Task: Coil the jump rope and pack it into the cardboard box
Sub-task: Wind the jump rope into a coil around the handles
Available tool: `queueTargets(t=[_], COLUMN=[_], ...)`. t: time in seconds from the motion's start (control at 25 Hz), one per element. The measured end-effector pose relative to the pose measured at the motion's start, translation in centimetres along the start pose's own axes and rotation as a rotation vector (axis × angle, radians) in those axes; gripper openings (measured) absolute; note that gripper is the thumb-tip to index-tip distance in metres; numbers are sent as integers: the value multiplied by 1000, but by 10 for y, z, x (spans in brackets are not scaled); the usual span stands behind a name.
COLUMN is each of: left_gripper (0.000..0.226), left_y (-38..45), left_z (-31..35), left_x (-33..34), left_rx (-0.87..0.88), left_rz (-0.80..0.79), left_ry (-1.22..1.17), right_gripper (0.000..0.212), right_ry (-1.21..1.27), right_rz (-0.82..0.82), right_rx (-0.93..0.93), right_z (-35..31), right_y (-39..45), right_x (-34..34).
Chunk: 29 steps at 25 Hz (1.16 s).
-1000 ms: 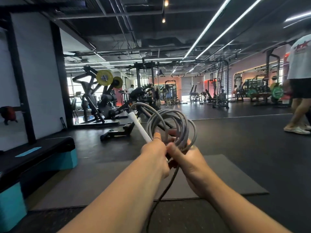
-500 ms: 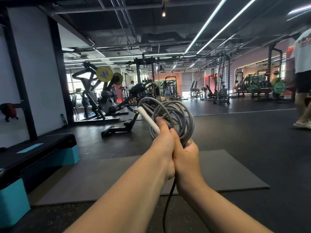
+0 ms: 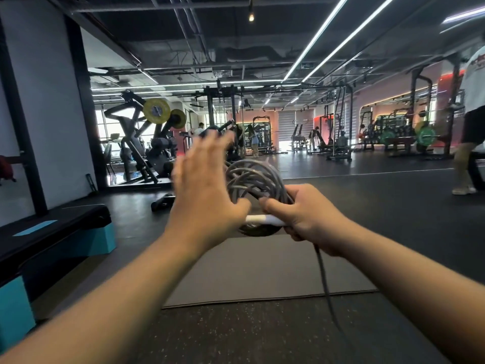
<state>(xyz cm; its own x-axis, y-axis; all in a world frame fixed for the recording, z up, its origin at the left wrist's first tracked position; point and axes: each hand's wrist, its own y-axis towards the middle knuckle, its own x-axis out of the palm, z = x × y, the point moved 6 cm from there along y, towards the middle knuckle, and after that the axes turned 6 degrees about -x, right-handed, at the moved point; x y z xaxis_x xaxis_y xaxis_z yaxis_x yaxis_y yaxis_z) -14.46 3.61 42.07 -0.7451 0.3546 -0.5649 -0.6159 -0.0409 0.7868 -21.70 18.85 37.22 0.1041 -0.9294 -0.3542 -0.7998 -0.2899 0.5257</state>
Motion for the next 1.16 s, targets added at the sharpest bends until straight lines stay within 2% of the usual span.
queueTargets(t=[0.04,0.08,0.12,0.16,0.32,0.44,0.6,0.72,0.88,1.04,1.16], left_gripper=[101,99,96,91,72,36,30,19,5,6,9], left_y=[5,11,18,27,36,8,-5,-7,-6,-15,-11], left_z=[12,19,22,26,37,35,29,30,17,6,6], left_x=[7,15,20,21,38,60,61,52,39,50,51], left_rx=[193,264,245,201,70,-89,-299,-327,-277,-389,-393], left_rz=[-221,-458,-646,-763,-926,-1077,-1042,-1029,-901,-807,-786], left_ry=[132,192,196,165,2,-389,-753,-790,-810,-979,-1007], right_gripper=[25,24,24,24,16,17,35,31,43,47,42], right_ry=[-148,-283,-396,-487,-702,-683,-236,-9,-97,-50,0], right_rz=[-98,-184,-256,-312,-433,-459,-380,-283,-217,53,76], right_rx=[-42,-81,-119,-148,-215,-242,-146,-151,-131,-206,-199], right_z=[-7,-14,-20,-26,-44,-53,-54,-52,-30,-16,-16], right_y=[2,5,6,8,10,5,-1,-3,-20,-16,-9], right_x=[-3,-6,-8,-10,-20,-30,-47,-49,-43,-34,-27])
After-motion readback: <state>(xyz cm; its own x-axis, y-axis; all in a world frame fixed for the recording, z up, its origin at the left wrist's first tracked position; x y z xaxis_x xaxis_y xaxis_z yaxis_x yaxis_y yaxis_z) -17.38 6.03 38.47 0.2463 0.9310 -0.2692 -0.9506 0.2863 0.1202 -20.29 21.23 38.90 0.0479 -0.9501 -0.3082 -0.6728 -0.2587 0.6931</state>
